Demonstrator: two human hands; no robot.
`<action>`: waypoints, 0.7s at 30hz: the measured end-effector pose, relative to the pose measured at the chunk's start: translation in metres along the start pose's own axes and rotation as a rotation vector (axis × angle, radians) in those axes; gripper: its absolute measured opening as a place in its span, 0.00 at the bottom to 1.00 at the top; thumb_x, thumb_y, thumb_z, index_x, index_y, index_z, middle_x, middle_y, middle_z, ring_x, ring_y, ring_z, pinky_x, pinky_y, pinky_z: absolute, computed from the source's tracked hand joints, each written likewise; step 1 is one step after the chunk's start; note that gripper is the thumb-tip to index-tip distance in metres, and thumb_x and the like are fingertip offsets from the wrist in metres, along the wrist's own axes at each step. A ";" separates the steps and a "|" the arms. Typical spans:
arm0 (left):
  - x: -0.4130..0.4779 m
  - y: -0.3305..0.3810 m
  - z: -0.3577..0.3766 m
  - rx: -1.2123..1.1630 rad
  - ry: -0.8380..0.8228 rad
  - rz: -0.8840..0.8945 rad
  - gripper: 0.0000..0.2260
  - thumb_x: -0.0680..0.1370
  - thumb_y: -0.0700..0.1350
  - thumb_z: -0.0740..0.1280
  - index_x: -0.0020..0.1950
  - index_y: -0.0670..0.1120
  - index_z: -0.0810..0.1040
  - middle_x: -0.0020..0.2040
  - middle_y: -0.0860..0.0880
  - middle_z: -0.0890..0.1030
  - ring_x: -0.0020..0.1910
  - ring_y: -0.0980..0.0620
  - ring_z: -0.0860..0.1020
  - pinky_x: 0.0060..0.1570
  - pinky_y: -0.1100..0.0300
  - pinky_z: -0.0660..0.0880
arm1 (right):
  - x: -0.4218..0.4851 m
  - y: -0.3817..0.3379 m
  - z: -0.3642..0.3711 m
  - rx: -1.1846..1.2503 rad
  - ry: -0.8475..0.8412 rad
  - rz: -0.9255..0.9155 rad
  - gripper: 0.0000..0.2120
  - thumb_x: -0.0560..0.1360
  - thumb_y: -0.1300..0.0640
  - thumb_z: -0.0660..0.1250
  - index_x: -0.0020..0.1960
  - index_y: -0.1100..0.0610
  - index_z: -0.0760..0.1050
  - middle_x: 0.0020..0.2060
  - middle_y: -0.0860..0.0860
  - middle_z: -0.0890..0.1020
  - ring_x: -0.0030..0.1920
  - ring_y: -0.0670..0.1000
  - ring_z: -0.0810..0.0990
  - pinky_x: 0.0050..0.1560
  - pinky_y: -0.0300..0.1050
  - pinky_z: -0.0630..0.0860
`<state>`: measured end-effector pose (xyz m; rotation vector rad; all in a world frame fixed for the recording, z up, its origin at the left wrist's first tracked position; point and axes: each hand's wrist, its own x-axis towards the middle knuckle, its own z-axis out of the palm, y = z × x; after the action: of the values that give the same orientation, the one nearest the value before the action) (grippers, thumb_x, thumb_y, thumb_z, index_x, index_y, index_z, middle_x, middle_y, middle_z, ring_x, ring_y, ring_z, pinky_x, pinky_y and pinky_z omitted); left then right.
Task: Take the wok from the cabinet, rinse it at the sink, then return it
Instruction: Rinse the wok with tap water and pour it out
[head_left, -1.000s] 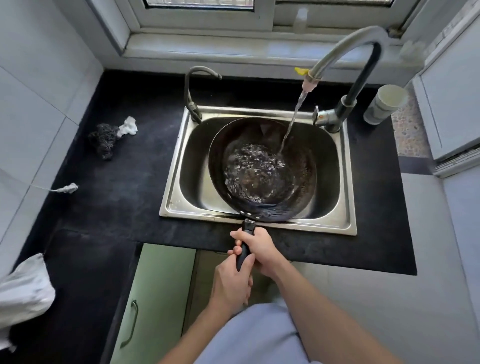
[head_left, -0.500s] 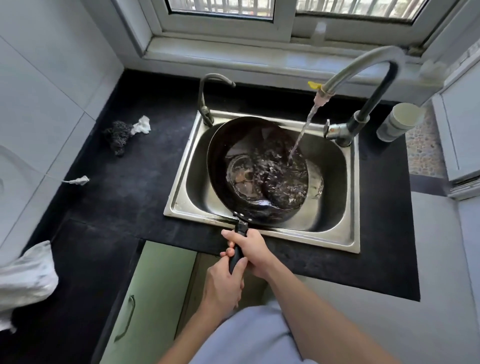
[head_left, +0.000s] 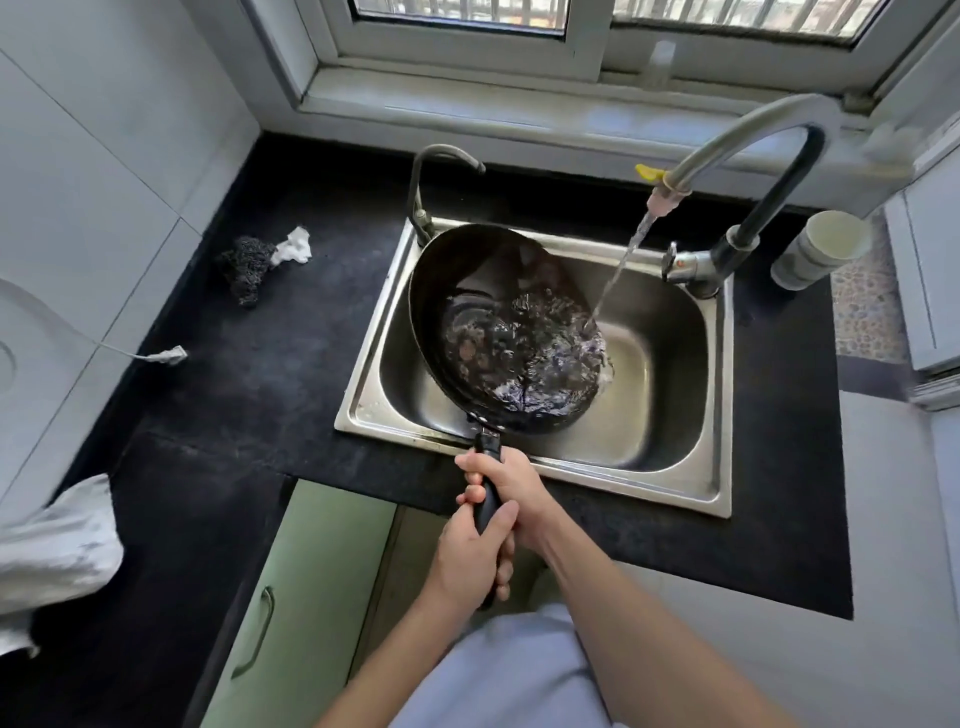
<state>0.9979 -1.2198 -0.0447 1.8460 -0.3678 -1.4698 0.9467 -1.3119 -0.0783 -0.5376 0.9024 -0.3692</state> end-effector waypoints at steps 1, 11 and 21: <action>-0.001 0.002 0.001 -0.093 -0.033 -0.059 0.11 0.80 0.48 0.66 0.43 0.42 0.72 0.29 0.48 0.75 0.21 0.51 0.70 0.20 0.62 0.68 | 0.001 0.000 0.000 -0.002 -0.010 0.002 0.13 0.79 0.68 0.65 0.38 0.58 0.70 0.27 0.49 0.71 0.22 0.44 0.69 0.33 0.42 0.78; 0.001 0.002 0.001 -0.295 -0.079 -0.155 0.16 0.82 0.54 0.61 0.43 0.42 0.70 0.25 0.48 0.65 0.16 0.55 0.60 0.20 0.71 0.56 | 0.001 -0.001 -0.002 -0.099 -0.032 0.012 0.16 0.79 0.65 0.65 0.34 0.58 0.69 0.24 0.48 0.71 0.22 0.44 0.70 0.34 0.41 0.78; 0.006 -0.014 -0.002 -0.077 0.039 -0.056 0.18 0.80 0.51 0.65 0.35 0.42 0.69 0.24 0.48 0.68 0.17 0.54 0.63 0.18 0.65 0.58 | 0.004 0.004 -0.003 -0.335 0.055 0.030 0.13 0.75 0.59 0.74 0.37 0.58 0.71 0.29 0.52 0.77 0.27 0.51 0.78 0.32 0.44 0.78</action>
<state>0.9983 -1.2134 -0.0581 1.8335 -0.2387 -1.4633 0.9471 -1.3118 -0.0841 -0.8236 1.0315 -0.2062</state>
